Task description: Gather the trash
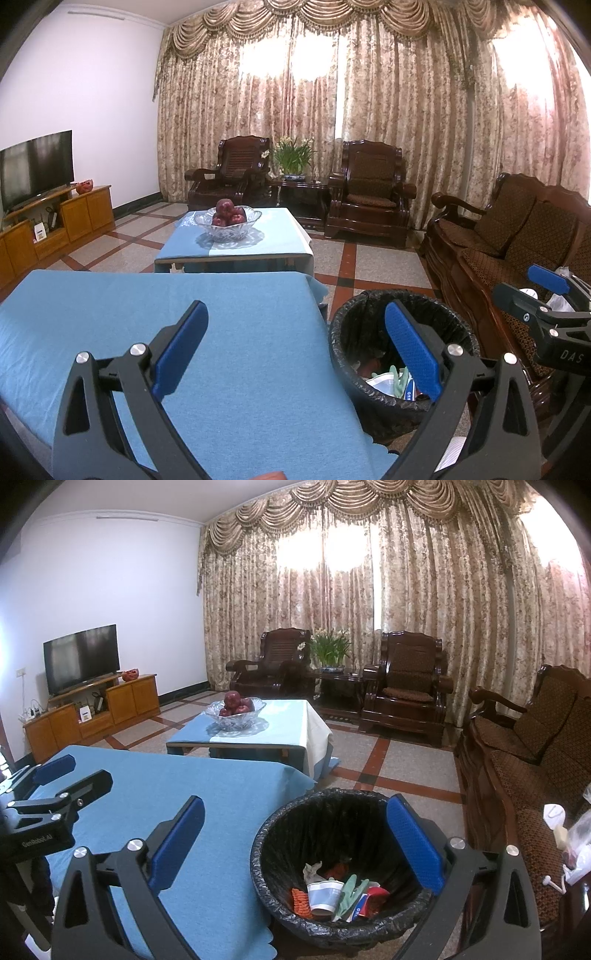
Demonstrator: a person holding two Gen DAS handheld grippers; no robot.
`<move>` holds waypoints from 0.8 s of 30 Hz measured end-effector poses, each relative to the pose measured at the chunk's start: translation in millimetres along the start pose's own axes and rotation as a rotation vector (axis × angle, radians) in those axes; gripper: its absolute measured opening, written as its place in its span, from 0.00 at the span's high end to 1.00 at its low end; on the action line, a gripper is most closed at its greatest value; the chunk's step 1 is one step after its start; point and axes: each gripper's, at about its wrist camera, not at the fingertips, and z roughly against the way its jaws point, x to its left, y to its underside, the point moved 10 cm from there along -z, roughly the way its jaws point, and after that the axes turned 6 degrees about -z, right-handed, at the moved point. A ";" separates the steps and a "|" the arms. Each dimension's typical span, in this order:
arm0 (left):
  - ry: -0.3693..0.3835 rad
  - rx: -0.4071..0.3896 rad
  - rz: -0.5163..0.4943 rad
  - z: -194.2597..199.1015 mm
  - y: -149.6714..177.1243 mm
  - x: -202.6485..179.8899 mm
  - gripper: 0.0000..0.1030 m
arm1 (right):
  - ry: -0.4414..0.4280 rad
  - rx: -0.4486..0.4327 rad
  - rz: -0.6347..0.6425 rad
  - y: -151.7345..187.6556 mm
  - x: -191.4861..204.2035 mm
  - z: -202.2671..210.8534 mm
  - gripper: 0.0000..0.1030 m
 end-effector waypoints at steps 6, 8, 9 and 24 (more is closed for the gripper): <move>0.001 0.001 0.001 0.5 -0.1 0.9 0.09 | 0.000 0.002 0.000 0.1 0.4 0.5 0.06; 0.001 -0.001 -0.001 -0.3 0.4 0.1 0.09 | -0.001 0.000 -0.001 -0.2 0.1 0.2 0.06; 0.000 -0.001 0.000 0.7 -0.3 1.0 0.09 | -0.001 0.001 0.000 1.0 1.2 -0.3 0.06; 0.002 0.000 0.000 0.1 0.3 1.6 0.09 | -0.004 0.006 0.003 3.3 5.6 -0.9 0.06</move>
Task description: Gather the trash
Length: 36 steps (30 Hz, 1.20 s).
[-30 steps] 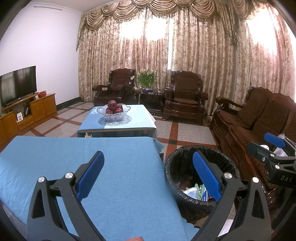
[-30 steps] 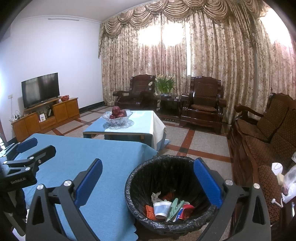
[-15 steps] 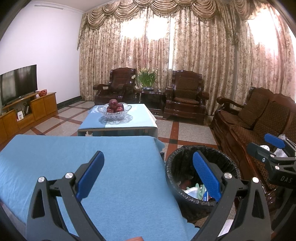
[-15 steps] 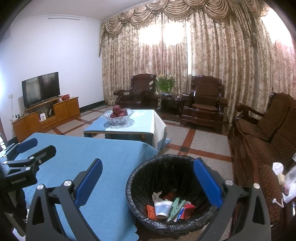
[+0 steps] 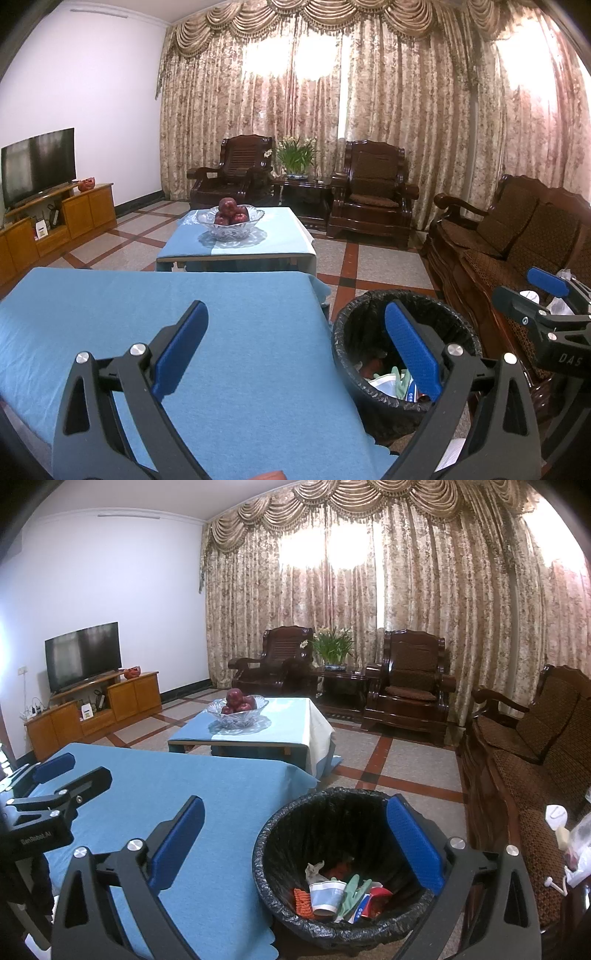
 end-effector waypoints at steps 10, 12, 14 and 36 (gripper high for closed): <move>0.001 0.000 0.000 -0.5 0.4 -0.5 0.09 | 0.000 0.000 0.000 -0.4 0.9 0.4 0.06; 0.000 0.000 -0.001 -0.1 0.1 -0.3 0.09 | 0.000 0.002 -0.001 -0.1 1.4 0.6 0.06; 0.000 -0.001 0.000 -0.6 0.3 -0.8 0.09 | 0.000 0.000 -0.001 -0.5 1.3 0.8 0.06; 0.000 0.000 0.001 0.1 -0.4 0.1 0.09 | 0.002 0.012 -0.006 5.7 3.7 -2.7 0.06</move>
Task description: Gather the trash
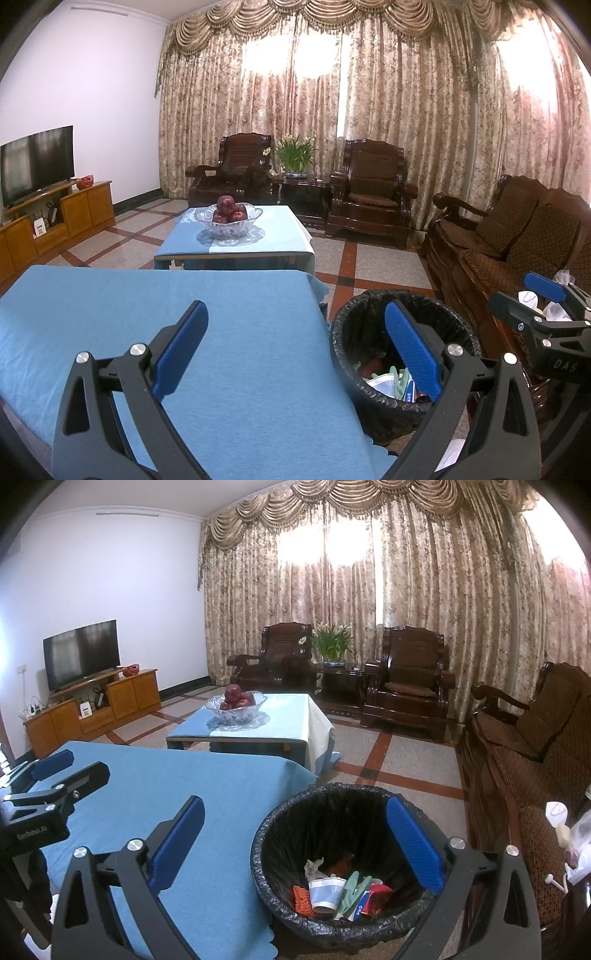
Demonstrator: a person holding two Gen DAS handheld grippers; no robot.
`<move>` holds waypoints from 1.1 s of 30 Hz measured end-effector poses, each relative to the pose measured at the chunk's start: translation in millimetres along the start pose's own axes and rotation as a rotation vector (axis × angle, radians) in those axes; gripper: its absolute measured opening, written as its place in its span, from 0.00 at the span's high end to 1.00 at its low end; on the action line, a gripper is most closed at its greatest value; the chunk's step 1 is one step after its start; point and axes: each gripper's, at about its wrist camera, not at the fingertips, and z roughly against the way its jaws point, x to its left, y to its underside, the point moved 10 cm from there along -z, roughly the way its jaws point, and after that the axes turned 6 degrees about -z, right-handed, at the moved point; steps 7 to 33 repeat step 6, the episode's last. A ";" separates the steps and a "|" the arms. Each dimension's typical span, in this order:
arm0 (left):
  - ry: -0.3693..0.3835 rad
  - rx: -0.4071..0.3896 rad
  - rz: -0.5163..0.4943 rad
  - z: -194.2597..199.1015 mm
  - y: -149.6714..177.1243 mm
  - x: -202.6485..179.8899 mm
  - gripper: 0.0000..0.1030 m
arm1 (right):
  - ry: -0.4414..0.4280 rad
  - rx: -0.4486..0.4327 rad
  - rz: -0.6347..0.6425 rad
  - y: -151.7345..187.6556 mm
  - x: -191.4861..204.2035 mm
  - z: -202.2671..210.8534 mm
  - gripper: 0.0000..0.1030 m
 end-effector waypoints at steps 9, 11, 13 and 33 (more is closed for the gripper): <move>-0.001 0.005 0.004 3.6 3.9 8.0 0.09 | 0.000 0.002 -0.001 0.4 0.6 0.6 0.06; -0.001 0.005 0.004 3.6 3.9 8.0 0.09 | 0.000 0.002 -0.001 0.4 0.6 0.6 0.06; -0.001 0.005 0.004 3.6 3.9 8.0 0.09 | 0.000 0.002 -0.001 0.4 0.6 0.6 0.06; -0.001 0.005 0.004 3.6 3.9 8.0 0.09 | 0.000 0.002 -0.001 0.4 0.6 0.6 0.06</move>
